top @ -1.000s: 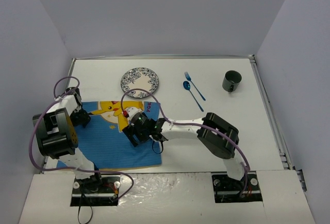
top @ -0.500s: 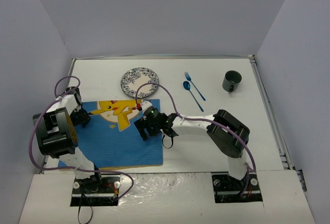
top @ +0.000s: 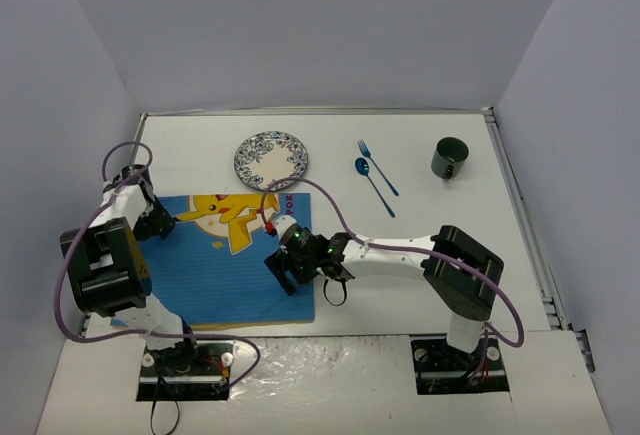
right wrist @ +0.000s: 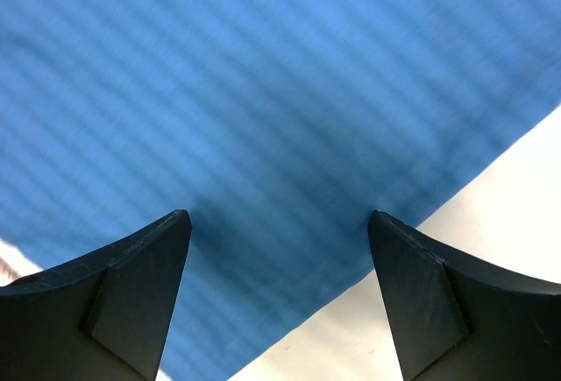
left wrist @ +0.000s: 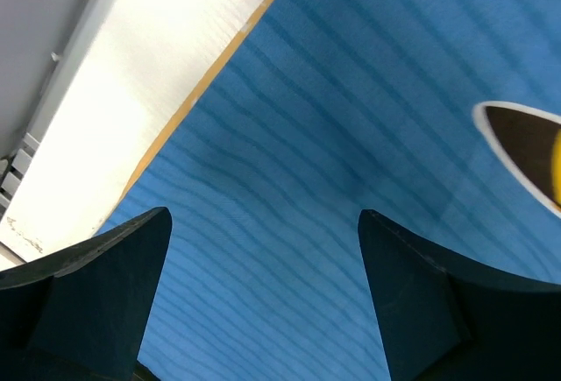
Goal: Set the dinner table for one person
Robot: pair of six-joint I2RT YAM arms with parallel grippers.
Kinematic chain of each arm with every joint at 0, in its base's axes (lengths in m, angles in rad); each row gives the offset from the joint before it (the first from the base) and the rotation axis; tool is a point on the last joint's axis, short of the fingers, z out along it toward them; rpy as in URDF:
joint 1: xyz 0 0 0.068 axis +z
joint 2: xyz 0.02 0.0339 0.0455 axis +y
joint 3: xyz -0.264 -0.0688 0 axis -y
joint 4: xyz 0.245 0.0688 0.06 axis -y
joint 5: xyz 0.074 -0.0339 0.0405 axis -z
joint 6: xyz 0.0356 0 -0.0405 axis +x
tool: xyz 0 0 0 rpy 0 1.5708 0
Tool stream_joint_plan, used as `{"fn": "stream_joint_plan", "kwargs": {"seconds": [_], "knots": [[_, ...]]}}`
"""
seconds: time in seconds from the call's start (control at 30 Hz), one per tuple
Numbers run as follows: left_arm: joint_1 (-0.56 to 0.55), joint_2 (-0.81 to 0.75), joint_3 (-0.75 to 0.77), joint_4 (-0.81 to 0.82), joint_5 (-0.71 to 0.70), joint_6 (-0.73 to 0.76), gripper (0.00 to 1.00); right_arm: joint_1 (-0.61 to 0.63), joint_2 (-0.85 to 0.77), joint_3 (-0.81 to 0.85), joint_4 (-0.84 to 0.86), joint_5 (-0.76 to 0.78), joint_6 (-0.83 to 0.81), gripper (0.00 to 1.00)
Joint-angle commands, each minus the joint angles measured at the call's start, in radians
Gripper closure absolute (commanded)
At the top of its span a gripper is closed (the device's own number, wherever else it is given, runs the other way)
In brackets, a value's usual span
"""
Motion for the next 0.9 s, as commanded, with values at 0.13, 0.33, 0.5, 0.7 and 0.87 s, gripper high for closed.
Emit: {"fn": "stream_joint_plan", "kwargs": {"seconds": [0.13, 0.33, 0.5, 0.7, 0.87], "knots": [[0.008, -0.336, 0.063, -0.078, 0.019, 0.039, 0.06, 0.087, -0.04, -0.027, -0.033, 0.018, 0.025, 0.29], [0.008, -0.607, 0.032, -0.094, 0.134, 0.058, 0.03, 0.131, -0.015, -0.022, -0.062, 0.069, 0.055, 0.39], [0.005, -0.714, 0.017, -0.113, 0.146, 0.092, 0.03, 0.139, -0.024, -0.034, -0.076, 0.112, 0.076, 0.39], [-0.002, -0.72, 0.001, -0.099, 0.182, 0.09, 0.03, 0.134, -0.048, -0.005, -0.109, 0.168, 0.054, 0.31], [-0.015, -0.751, -0.011, -0.062, 0.247, 0.092, 0.03, 0.119, -0.12, 0.067, -0.128, 0.189, 0.006, 0.22]]}}
